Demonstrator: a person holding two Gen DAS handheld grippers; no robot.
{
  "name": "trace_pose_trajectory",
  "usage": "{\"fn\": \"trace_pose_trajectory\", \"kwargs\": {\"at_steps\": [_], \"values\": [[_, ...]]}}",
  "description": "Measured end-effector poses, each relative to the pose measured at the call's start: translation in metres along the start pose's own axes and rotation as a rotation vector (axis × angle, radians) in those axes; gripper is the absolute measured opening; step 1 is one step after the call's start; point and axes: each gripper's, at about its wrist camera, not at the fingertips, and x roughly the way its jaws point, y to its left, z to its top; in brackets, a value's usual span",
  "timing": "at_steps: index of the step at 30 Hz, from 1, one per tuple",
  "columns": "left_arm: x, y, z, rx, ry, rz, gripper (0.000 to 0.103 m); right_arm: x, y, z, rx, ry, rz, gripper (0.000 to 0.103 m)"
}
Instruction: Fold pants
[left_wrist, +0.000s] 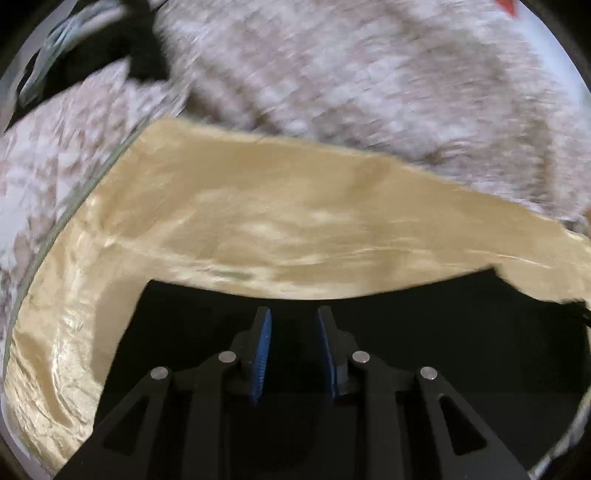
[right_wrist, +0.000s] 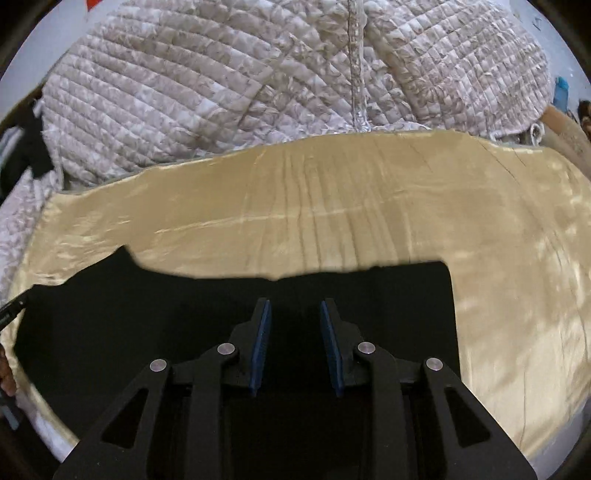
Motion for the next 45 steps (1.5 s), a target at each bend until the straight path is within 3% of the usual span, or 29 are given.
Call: {"fn": "trace_pose_trajectory", "kwargs": {"at_steps": [2, 4, 8, 12, 15, 18, 28, 34, 37, 41, 45], "values": [[0.012, 0.015, -0.003, -0.051, 0.037, 0.051, 0.028, 0.015, -0.011, 0.004, 0.036, 0.019, -0.038, 0.028], [0.013, 0.023, -0.004, -0.075, 0.02, 0.031, 0.028, 0.016, -0.027, 0.004, 0.105, 0.017, -0.03, 0.026], [0.009, 0.015, -0.005, -0.069, 0.008, 0.075, 0.028, 0.014, -0.032, 0.005, 0.149, -0.006, -0.017, 0.026], [-0.001, 0.004, -0.01, -0.064, -0.005, 0.048, 0.031, -0.005, -0.017, 0.005, 0.094, -0.095, -0.055, 0.028], [-0.011, -0.009, -0.017, -0.025, -0.025, 0.029, 0.031, -0.007, -0.013, 0.003, 0.076, -0.099, -0.08, 0.028], [-0.02, -0.026, -0.026, 0.031, -0.043, 0.003, 0.032, -0.004, -0.004, -0.005, 0.084, -0.071, -0.038, 0.028], [-0.036, -0.06, -0.056, 0.13, -0.051, -0.068, 0.034, -0.014, 0.076, -0.056, -0.098, -0.048, 0.106, 0.028], [-0.034, -0.066, -0.067, 0.159, -0.041, -0.057, 0.037, -0.012, 0.096, -0.08, -0.23, -0.082, 0.067, 0.039], [-0.035, -0.065, -0.067, 0.151, -0.039, -0.058, 0.037, -0.01, 0.092, -0.08, -0.214, -0.079, 0.104, 0.045], [-0.047, -0.065, -0.075, 0.149, -0.062, -0.062, 0.037, -0.018, 0.095, -0.084, -0.24, -0.099, 0.08, 0.045], [-0.056, -0.066, -0.091, 0.157, -0.066, -0.069, 0.038, -0.03, 0.107, -0.102, -0.249, -0.133, 0.143, 0.046]]}}
